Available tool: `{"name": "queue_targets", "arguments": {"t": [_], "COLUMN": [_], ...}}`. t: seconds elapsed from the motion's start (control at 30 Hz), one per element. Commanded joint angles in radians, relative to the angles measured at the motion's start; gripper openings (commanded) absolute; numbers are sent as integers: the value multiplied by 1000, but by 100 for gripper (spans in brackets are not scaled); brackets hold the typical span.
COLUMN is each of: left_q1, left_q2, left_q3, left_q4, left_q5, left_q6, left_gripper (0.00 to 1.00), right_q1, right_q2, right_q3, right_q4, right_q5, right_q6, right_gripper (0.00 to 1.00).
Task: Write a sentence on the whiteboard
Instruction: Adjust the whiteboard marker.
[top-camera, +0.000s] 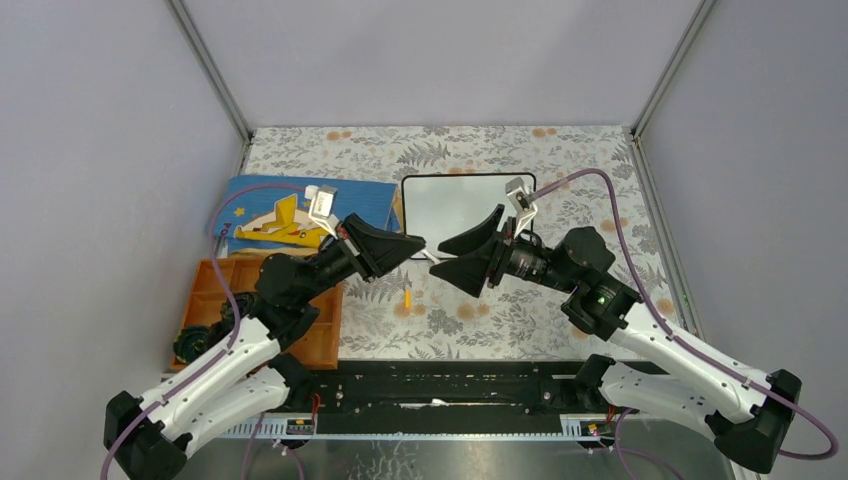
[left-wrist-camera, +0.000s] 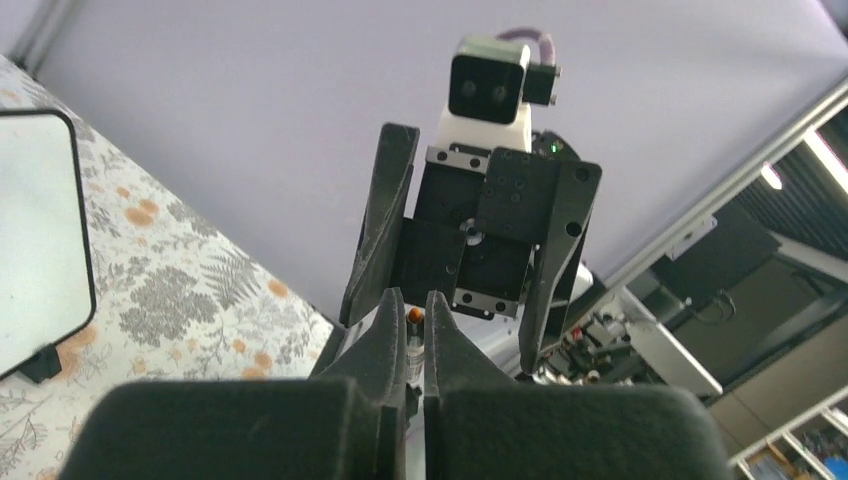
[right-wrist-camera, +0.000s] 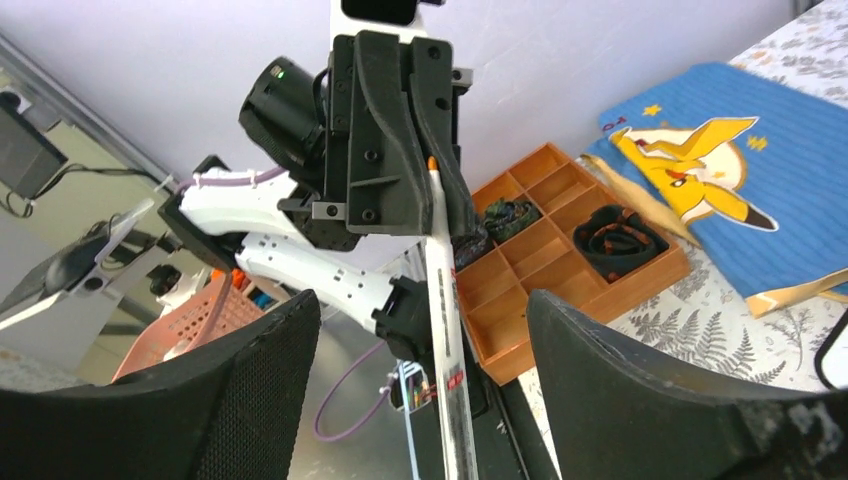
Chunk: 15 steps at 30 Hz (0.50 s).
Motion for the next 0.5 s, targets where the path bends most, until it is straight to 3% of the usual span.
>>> {"name": "queue_targets", "arguments": {"t": [0.0,0.23,0.47], "left_q1": [-2,-2,-2], "left_q2": [-56,-101,-106], "left_q3": [27,39,36], "left_q4": [66,111,145], "left_q5": [-182,-393,-513], "left_q6": [-32,-88,-180], "left_gripper": [0,0,0], "right_q1": [-1,-1,0], "right_q2": [-24,21,130], "right_q3": [63,48,81], "right_q4": [38,276,485], "right_q5": [92,184,146], "right_q6": [39,193,285], "right_gripper": [82,81,75]}}
